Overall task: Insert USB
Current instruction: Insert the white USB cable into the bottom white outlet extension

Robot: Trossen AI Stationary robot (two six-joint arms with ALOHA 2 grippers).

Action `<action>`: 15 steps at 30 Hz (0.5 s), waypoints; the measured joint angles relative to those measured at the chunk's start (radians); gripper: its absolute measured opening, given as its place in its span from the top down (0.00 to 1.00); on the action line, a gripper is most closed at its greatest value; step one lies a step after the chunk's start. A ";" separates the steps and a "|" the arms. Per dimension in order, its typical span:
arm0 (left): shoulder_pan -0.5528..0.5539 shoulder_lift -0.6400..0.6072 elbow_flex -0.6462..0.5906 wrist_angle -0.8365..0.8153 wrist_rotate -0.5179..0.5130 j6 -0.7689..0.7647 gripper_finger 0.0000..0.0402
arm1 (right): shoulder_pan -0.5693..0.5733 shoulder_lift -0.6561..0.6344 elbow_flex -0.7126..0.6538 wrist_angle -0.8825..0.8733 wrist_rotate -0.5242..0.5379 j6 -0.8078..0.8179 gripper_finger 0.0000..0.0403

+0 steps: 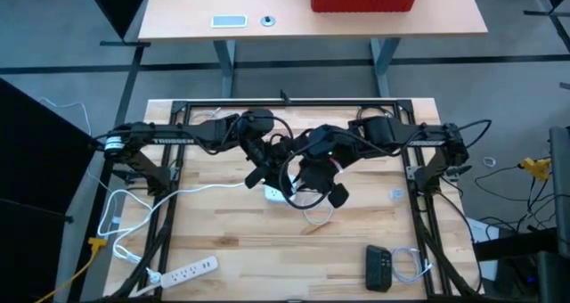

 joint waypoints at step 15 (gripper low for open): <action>0.000 0.000 0.000 -0.043 -0.008 0.017 0.98 | 0.014 0.002 0.002 0.040 -0.004 0.066 0.87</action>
